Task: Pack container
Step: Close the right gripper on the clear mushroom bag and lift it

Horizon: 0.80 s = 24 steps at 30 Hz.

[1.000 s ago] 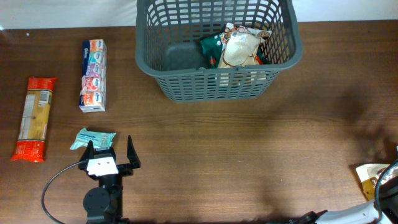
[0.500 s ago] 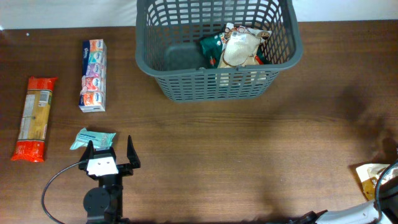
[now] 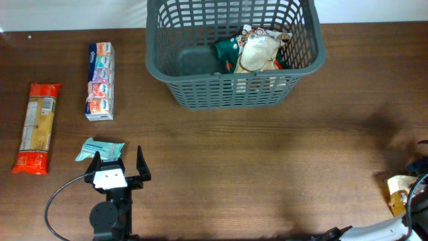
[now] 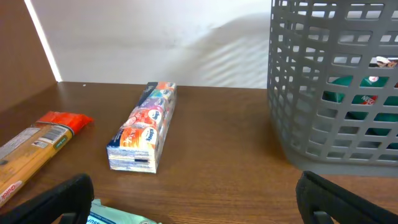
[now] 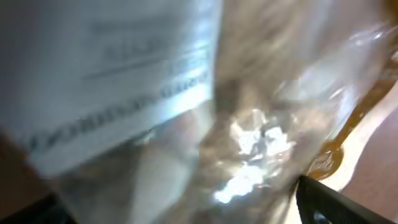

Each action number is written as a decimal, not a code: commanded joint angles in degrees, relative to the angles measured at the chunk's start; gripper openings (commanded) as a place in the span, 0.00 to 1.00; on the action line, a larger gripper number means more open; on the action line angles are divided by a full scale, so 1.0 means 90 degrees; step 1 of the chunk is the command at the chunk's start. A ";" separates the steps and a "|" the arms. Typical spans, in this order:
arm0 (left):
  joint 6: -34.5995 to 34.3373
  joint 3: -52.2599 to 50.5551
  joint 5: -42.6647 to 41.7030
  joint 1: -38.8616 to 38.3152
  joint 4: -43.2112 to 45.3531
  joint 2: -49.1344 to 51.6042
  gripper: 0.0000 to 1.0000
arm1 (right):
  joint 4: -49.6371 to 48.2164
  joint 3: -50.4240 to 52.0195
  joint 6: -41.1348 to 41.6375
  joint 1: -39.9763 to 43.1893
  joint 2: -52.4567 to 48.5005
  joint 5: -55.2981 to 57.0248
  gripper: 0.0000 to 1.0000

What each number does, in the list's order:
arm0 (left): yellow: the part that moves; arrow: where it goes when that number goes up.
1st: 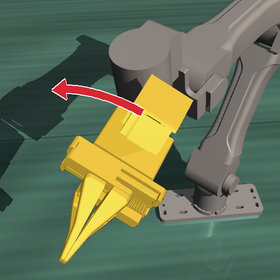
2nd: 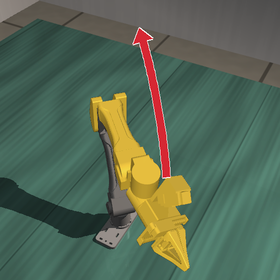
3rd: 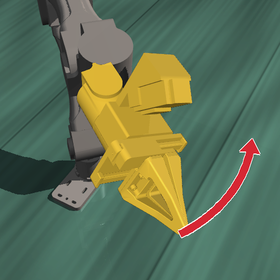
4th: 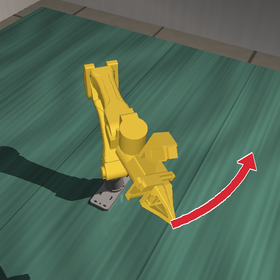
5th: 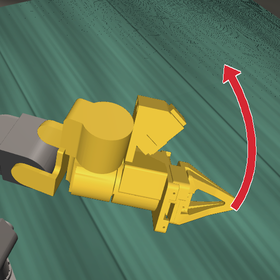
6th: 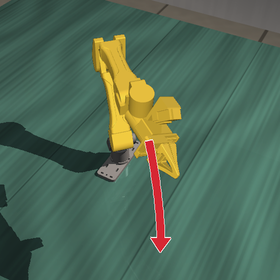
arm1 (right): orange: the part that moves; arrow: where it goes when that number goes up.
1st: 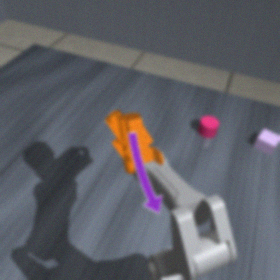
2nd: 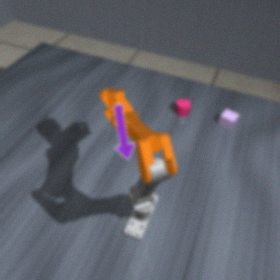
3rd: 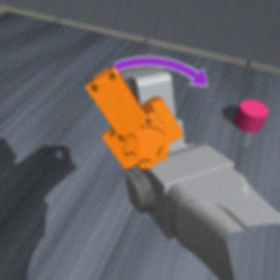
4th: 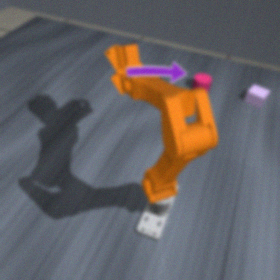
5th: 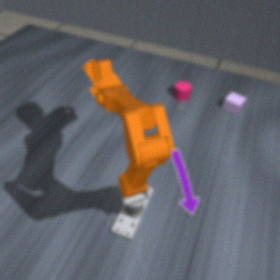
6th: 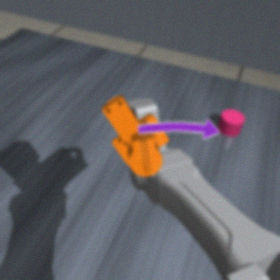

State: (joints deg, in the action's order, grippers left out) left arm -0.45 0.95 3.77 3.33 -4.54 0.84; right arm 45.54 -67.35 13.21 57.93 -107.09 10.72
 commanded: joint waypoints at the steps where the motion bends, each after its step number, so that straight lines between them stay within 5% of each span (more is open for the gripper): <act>1: -0.0063 -0.0046 -0.0068 -0.0022 0.0005 -0.0056 0.99 | -0.0102 0.0092 -0.0138 0.0032 0.0049 -0.0391 0.99; 10: -0.0063 -0.0046 -0.0066 -0.0022 0.0005 -0.0056 0.99 | -0.0168 0.0092 -0.0170 0.0029 0.0046 -0.0624 0.97; 11: -0.0063 -0.0046 -0.0068 -0.0022 0.0002 -0.0056 0.99 | -0.0180 0.0092 -0.0236 0.0029 0.0046 -0.0685 0.89; 12: -0.0063 -0.0046 -0.0068 -0.0022 0.0002 -0.0056 0.99 | -0.0185 0.0092 -0.0233 0.0029 0.0046 -0.0697 0.64; 16: -0.0063 -0.0046 -0.0066 -0.0019 0.0005 -0.0056 0.99 | -0.0187 0.0092 -0.0231 0.0024 0.0046 -0.0721 0.09; 24: -0.0063 -0.0046 -0.0068 -0.0022 0.0002 -0.0056 0.99 | -0.0284 0.0092 -0.0352 -0.0015 0.0046 -0.1375 0.03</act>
State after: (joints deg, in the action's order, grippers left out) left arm -0.45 0.95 3.77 3.33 -4.54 0.84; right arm 43.55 -66.96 11.14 58.00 -106.32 4.78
